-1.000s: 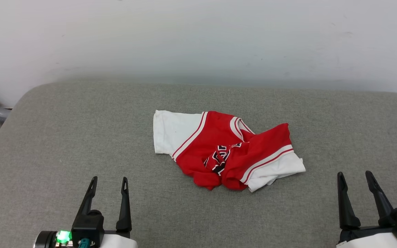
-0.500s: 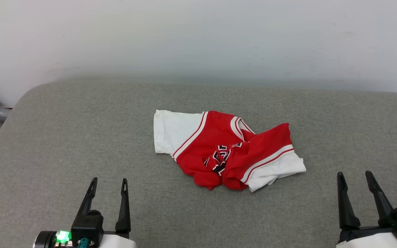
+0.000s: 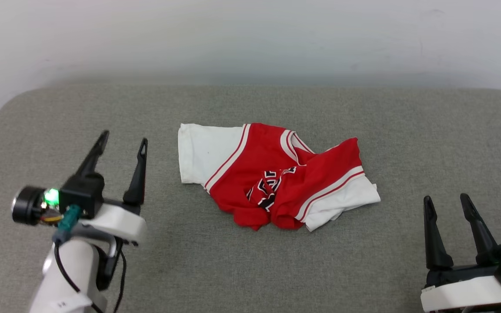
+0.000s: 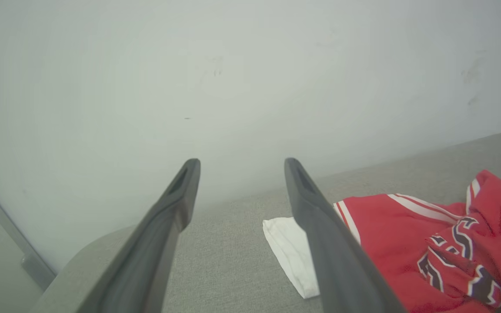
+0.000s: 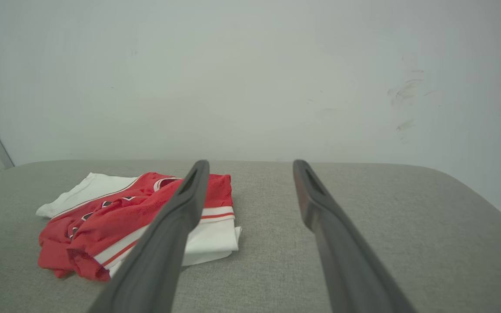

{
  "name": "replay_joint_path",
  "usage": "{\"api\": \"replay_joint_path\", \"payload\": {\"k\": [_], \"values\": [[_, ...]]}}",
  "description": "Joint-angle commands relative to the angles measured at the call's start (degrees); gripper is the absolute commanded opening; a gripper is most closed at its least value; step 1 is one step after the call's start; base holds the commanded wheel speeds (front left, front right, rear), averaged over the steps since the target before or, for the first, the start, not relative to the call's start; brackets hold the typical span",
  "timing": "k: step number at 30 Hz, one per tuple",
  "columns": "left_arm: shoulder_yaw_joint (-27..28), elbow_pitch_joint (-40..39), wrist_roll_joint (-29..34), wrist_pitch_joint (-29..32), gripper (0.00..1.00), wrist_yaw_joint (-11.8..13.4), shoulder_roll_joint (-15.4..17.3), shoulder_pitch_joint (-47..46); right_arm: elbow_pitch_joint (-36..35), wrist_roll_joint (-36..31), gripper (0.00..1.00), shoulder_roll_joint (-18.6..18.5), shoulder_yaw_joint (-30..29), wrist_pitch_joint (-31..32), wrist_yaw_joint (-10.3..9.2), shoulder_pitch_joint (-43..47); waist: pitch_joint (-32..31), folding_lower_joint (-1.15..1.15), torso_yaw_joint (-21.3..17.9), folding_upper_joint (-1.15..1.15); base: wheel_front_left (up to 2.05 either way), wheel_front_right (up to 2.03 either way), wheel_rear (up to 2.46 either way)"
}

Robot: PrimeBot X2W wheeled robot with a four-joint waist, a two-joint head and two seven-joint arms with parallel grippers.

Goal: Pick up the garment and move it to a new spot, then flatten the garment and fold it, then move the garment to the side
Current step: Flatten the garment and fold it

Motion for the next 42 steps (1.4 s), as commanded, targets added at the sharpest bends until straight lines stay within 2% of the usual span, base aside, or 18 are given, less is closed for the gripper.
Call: {"api": "replay_joint_path", "payload": {"k": [1,6,11,21,23,24,30,42], "values": [[-0.3,1.6,0.2,0.2,1.00,-0.9,1.4,-3.2,-0.4,-0.5,1.00,0.1,0.1,-0.1,-0.04,-1.3,2.0,-0.01,-1.2,0.00,0.00,0.00,0.00],[-1.6,6.3,-2.7,4.5,1.00,-3.6,4.1,-15.0,-1.1,-0.8,1.00,0.1,-0.1,-0.1,-0.04,-3.3,5.7,-0.01,-2.5,0.00,0.00,0.00,0.00],[-5.5,9.2,-7.2,12.6,1.00,-4.5,7.0,-25.5,-1.8,-0.9,1.00,0.1,-0.2,-0.1,-0.04,-5.4,9.9,-0.01,-4.0,0.00,0.00,0.00,0.00],[-22.8,13.7,-24.4,36.0,1.00,-4.5,15.8,-40.0,-2.7,-0.6,1.00,0.1,0.0,-0.1,-0.05,-9.1,16.8,-0.01,-6.4,0.00,0.00,0.00,0.00],[-25.8,14.3,-26.7,40.1,1.00,-4.5,17.6,-42.2,-2.8,-0.4,1.00,0.1,0.2,-0.1,-0.05,-9.8,18.0,-0.01,-6.9,0.00,0.00,0.00,0.00],[-25.8,14.3,-26.7,40.1,1.00,-4.5,17.6,-42.2,-2.8,-0.4,1.00,0.1,0.2,-0.1,-0.05,-9.8,18.0,-0.01,-6.9,0.00,0.00,0.00,0.00],[-32.9,17.8,-31.3,49.0,1.00,-4.5,20.6,-47.1,-3.1,-0.1,1.00,0.1,0.7,-0.1,-0.05,-11.5,21.2,-0.01,-8.3,0.00,0.00,0.00,0.00],[-40.7,25.8,-38.1,60.8,1.00,-4.4,24.5,-51.1,-3.7,0.6,1.00,0.1,1.3,-0.1,-0.05,-13.9,26.0,-0.01,-10.7,0.00,0.00,0.00,0.00]]}}
